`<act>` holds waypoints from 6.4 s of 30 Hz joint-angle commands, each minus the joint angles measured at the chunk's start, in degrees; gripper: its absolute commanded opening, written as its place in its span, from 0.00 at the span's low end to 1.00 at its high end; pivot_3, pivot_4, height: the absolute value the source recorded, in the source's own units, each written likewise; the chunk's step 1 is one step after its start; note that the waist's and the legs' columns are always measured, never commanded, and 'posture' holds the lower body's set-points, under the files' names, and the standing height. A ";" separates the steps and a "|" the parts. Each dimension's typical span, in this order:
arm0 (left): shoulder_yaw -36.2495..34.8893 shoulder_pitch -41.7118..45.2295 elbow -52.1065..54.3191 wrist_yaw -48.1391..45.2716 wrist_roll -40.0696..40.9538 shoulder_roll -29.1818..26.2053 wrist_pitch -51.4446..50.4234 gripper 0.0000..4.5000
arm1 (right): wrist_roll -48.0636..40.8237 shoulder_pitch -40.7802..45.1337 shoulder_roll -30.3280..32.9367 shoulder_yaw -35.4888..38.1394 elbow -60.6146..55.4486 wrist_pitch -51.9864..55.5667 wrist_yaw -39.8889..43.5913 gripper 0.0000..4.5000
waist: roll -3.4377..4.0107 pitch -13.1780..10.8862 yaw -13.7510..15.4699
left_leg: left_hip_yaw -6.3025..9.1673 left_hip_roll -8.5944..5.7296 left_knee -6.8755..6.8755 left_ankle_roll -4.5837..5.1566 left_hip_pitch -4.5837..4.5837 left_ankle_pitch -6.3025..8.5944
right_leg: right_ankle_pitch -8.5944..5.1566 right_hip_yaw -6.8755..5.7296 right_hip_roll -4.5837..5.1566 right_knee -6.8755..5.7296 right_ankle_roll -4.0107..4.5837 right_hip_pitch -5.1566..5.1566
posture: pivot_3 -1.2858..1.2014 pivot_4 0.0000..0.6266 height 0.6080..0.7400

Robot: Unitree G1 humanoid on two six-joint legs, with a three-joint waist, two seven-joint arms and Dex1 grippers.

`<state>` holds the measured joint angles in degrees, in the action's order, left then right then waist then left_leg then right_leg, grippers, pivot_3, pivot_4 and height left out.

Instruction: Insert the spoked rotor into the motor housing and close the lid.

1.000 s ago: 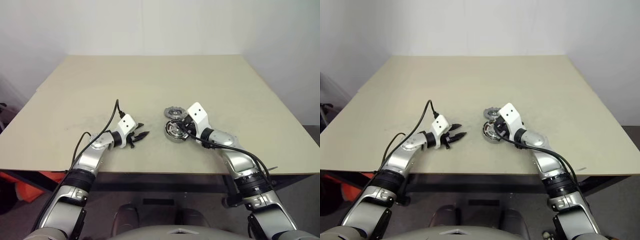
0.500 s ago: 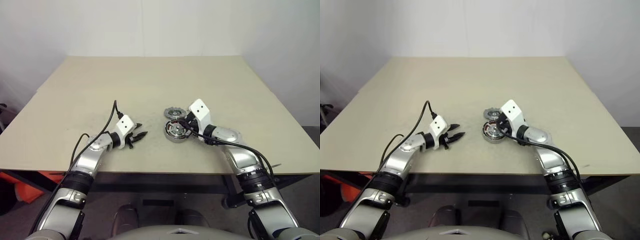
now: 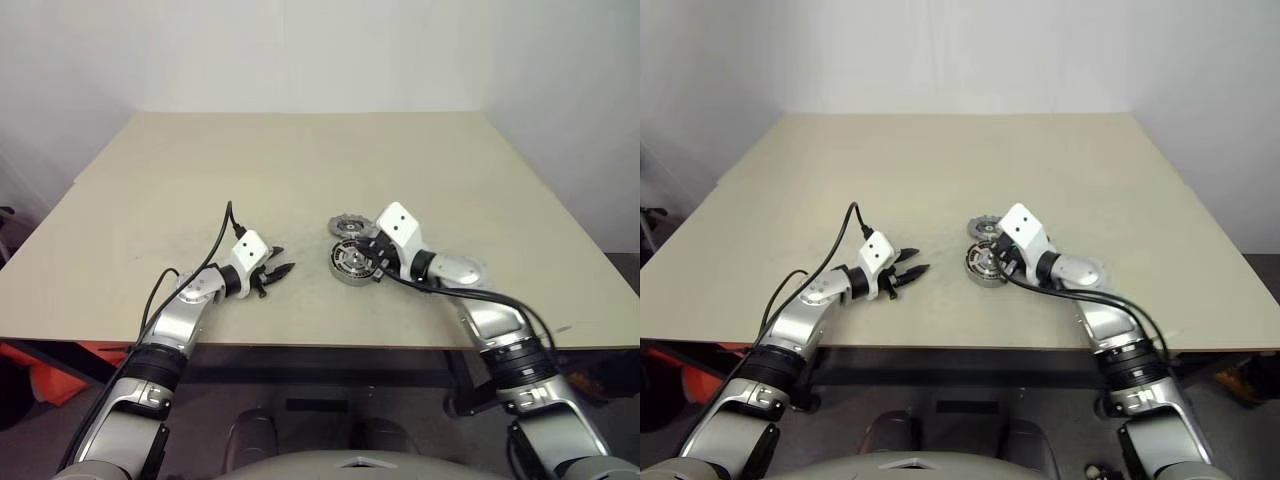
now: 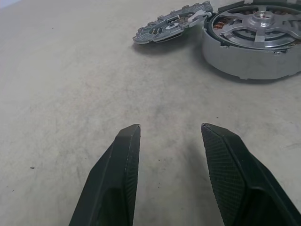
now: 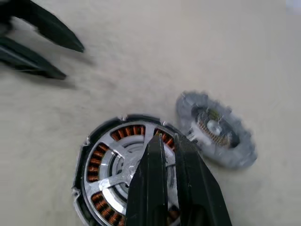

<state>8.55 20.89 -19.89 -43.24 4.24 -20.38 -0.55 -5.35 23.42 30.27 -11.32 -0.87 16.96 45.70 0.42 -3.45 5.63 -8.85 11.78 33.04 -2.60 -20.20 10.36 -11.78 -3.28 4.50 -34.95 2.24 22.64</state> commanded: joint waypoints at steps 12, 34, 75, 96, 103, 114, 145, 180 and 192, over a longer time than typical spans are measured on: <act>-0.27 3.66 -1.93 0.48 -0.09 2.67 1.57 0.49 | 21.86 22.93 17.48 -15.14 20.11 -40.83 23.01 0.16 | -0.02 0.00 -0.28 | -0.06 0.03 0.06 0.05 -0.02 0.02 | 0.13 0.00 -0.04 -0.05 0.23 0.10 | 0.52 0.00 1.00; -0.23 2.49 -0.60 1.24 -0.11 3.46 1.31 0.49 | 30.55 29.12 11.38 -21.28 33.85 -59.30 23.41 0.44 | -0.04 -0.02 -0.23 | -0.04 0.07 1.22 0.66 -0.80 0.39 | 0.19 0.00 0.06 -0.74 0.35 0.62 | 0.52 0.00 1.00; -2.45 -0.60 1.22 4.72 0.40 1.83 1.44 0.49 | 11.18 26.15 1.20 -8.49 16.64 -8.19 31.01 0.00 | -0.13 -0.05 -1.16 | 0.00 0.12 1.18 0.71 -1.02 0.43 | 0.18 0.02 -0.08 -0.67 0.42 0.78 | 0.52 0.00 1.00; -9.85 -13.65 16.04 10.53 1.50 -2.98 -3.53 0.49 | 9.51 33.15 -11.22 -13.09 23.84 19.29 24.80 0.00 | -0.11 -0.11 -0.31 | 0.05 0.14 1.07 0.50 -0.89 0.35 | 0.17 0.03 -0.08 -0.67 0.40 0.77 | 0.52 0.00 1.00; -10.19 -13.76 16.60 11.47 1.52 -3.25 -4.16 0.49 | 9.97 34.65 -14.77 -14.02 29.63 22.64 22.63 0.00 | -0.11 -0.11 -0.26 | 0.09 0.14 1.05 0.49 -0.89 0.36 | 0.17 0.03 -0.08 -0.66 0.40 0.76 | 0.52 0.00 1.00; -9.51 -12.43 16.07 11.32 1.49 -3.25 -4.16 0.49 | 9.69 34.93 -16.05 -12.52 32.89 23.30 17.48 0.48 | -0.10 -0.12 -0.19 | 0.12 0.13 1.05 0.42 -0.78 0.33 | 0.16 0.04 -0.07 -0.68 0.38 0.65 | 0.52 0.00 1.00; -7.90 -7.79 11.36 8.39 1.00 -3.12 -3.04 0.49 | 1.07 28.21 -9.56 -10.05 12.73 29.83 16.69 1.00 | -0.12 -0.12 -0.16 | 0.12 0.11 1.01 0.32 -0.78 0.27 | 0.16 0.04 -0.09 -0.68 0.37 0.68 | 0.52 0.00 1.00; -6.06 -4.55 8.29 8.55 0.85 -0.84 -2.10 0.49 | 14.08 21.48 16.63 -12.43 22.30 -41.52 32.02 1.00 | -0.18 -0.13 -0.29 | 0.09 0.09 1.12 0.40 -0.81 0.30 | 0.15 0.03 -0.13 -0.67 0.34 0.65 | 0.52 0.00 1.00; -5.71 -4.52 7.52 8.41 0.88 -0.50 -1.23 0.49 | 22.86 24.22 21.75 -14.54 33.04 -55.03 32.96 1.00 | -0.19 -0.13 -0.20 | 0.08 0.09 1.19 0.52 -0.87 0.36 | 0.16 0.02 -0.08 -0.67 0.38 0.65 | 0.52 0.00 1.00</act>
<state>2.99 15.50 -13.31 -34.74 5.11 -20.78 -2.86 16.61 46.72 50.21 -25.60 31.60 -36.05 77.76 0.23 -3.58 5.43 -8.77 11.88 34.23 -2.07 -21.07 10.74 -11.62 -3.26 4.42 -35.62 2.62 23.29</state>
